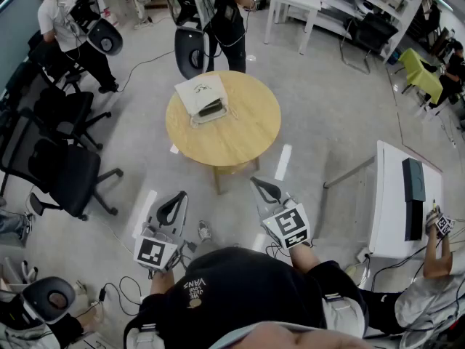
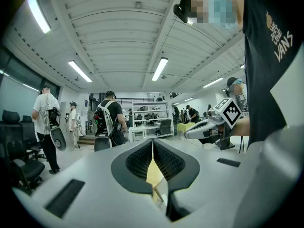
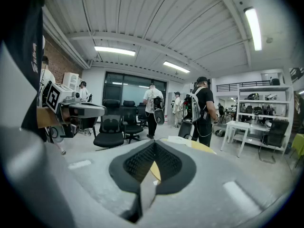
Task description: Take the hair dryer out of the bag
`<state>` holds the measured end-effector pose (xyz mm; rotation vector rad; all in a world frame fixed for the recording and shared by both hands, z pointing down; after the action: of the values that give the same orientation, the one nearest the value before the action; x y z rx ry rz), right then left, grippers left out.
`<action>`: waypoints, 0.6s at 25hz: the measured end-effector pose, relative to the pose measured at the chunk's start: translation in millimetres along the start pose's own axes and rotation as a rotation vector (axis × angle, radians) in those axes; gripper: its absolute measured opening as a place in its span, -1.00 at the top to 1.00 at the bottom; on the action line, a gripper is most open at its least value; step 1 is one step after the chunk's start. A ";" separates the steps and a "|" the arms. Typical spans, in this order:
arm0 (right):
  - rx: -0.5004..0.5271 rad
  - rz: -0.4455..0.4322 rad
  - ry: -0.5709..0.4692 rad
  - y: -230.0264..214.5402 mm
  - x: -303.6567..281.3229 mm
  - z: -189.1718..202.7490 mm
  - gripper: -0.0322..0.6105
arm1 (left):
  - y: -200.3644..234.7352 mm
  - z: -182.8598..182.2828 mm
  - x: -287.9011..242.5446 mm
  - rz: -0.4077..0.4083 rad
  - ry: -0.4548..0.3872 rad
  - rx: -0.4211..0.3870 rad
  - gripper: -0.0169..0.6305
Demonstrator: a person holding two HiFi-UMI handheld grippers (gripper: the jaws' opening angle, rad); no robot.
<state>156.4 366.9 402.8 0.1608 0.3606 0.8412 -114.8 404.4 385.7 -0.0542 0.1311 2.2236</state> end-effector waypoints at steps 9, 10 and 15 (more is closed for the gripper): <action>-0.009 0.004 0.005 -4.7 7.4 7.0 0.91 | -14.0 5.4 -7.4 0.001 0.023 0.073 0.91; -0.012 0.003 0.003 -5.2 8.8 8.0 0.91 | -15.5 6.4 -8.3 0.002 0.023 0.073 0.91; -0.068 -0.025 -0.024 -6.2 9.3 10.0 0.90 | -18.0 8.1 -9.7 0.004 0.026 0.082 0.91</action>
<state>170.2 369.8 408.1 0.1032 0.3103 0.8246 -94.6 408.5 393.2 -0.0375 0.2364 2.2197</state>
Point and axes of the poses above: the fingertips, and each gripper's own axes: x backward along the fingers, y to its left, z out of its underside, the point moved 9 cm from there along x, backward along the fingers, and after that the axes turned 11 degrees about x, right-handed, at the moved point
